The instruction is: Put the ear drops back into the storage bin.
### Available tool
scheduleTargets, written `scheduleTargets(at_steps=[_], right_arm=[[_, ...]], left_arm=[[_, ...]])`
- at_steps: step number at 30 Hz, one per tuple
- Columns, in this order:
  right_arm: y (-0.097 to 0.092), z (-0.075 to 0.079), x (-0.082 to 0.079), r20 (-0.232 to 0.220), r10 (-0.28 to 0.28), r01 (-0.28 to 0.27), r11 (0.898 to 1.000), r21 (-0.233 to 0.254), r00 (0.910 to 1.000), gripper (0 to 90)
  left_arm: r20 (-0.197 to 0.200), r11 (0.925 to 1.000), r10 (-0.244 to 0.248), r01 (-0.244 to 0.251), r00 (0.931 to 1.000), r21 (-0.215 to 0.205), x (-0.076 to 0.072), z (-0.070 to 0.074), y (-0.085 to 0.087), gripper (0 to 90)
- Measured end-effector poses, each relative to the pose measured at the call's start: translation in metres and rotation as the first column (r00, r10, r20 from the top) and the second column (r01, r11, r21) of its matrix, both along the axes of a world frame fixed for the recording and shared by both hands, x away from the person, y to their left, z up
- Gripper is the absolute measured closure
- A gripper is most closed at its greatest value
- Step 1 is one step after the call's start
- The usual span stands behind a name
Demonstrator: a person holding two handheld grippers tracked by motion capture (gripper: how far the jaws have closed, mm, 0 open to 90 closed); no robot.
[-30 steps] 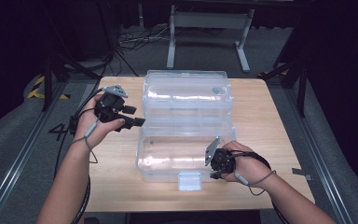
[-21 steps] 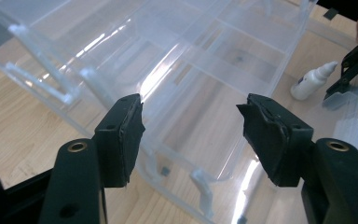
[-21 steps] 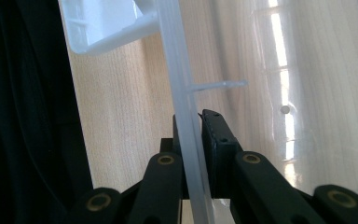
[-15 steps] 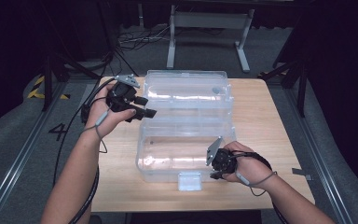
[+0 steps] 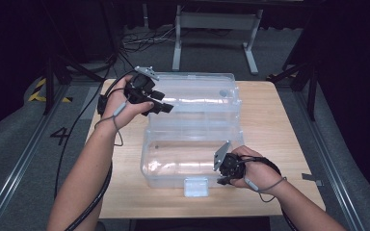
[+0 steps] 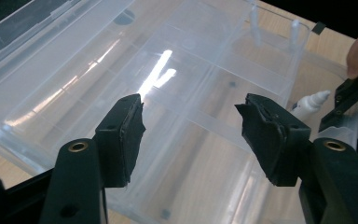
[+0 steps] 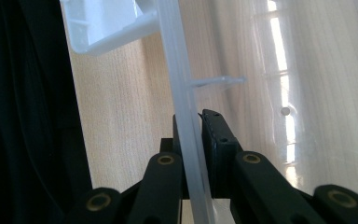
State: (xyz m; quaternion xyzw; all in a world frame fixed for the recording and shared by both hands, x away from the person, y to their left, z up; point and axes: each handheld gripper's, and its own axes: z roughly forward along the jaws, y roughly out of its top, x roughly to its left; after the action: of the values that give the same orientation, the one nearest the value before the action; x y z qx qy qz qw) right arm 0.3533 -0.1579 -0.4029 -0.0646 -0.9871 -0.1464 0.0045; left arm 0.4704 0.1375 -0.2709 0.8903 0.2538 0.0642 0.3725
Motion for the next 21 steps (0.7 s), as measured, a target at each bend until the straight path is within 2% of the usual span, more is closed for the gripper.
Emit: scheduleTargets(at_steps=[4, 11, 21], right_arm=[[-0.001, 0.000, 0.000, 0.000, -0.004, 0.004, 1.000, 0.004, 1.0000, 85.1], [-0.002, 0.000, 0.000, -0.002, -0.006, 0.006, 1.000, 0.011, 1.0000, 85.0], [-0.002, -0.001, -0.001, -0.005, -0.012, 0.013, 1.000, 0.014, 0.9999, 84.9]], left_arm=[[0.001, 0.9999, -0.002, 0.002, 1.0000, 0.012, 0.005, 0.001, -0.005, 39.8], [-0.015, 0.9986, -0.042, 0.043, 0.9990, 0.032, 0.015, -0.002, -0.016, 41.3], [-0.045, 0.9881, -0.088, 0.093, 0.9951, 0.122, 0.024, -0.012, -0.036, 46.3]])
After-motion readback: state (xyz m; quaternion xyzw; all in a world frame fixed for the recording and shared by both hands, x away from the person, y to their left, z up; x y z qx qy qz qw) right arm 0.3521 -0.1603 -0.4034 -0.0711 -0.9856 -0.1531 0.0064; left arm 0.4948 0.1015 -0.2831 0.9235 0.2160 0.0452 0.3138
